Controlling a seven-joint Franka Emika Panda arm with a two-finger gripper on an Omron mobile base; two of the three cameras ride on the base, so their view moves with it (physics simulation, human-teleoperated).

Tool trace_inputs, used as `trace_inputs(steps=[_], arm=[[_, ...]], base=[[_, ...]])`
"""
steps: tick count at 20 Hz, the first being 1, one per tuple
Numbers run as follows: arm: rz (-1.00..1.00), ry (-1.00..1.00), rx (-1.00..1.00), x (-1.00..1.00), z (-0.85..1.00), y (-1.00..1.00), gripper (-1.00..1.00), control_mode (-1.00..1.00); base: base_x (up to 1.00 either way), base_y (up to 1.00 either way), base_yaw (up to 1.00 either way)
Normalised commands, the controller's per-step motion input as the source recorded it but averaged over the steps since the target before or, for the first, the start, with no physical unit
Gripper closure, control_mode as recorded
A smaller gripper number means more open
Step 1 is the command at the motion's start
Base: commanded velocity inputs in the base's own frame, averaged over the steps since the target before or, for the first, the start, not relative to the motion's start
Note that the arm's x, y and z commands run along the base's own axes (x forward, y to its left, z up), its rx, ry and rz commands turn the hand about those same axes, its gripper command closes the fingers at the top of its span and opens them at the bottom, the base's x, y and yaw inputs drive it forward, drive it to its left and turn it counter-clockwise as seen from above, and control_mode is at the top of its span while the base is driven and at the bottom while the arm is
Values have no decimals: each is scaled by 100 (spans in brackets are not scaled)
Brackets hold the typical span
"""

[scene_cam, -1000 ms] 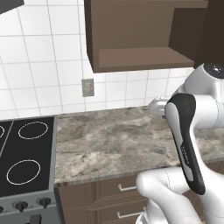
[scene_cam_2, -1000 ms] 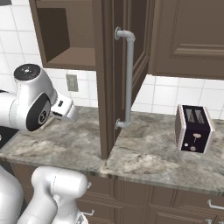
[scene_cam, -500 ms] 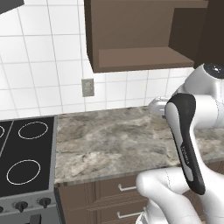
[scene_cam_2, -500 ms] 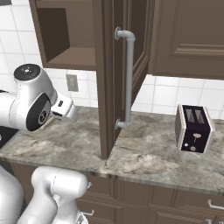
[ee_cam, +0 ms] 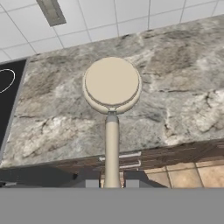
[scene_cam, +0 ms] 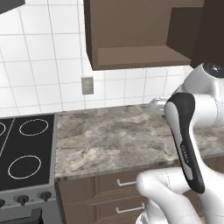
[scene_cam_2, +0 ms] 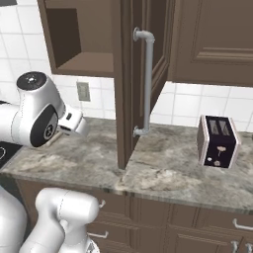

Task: Open the cabinet. Pick the dish brush and place it next to the sink. Then close the cabinet.

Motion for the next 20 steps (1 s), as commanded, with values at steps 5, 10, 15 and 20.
trace_inputs(steps=[5,10,15,20], arm=[[0,0,0,0,0,0,100,100],[0,0,0,0,0,0,100,100],[0,0,0,0,0,0,100,100],[0,0,0,0,0,0,100,100]], base=[[-66,6,0],[-52,0,0],[-47,7,11],[-25,11,50]])
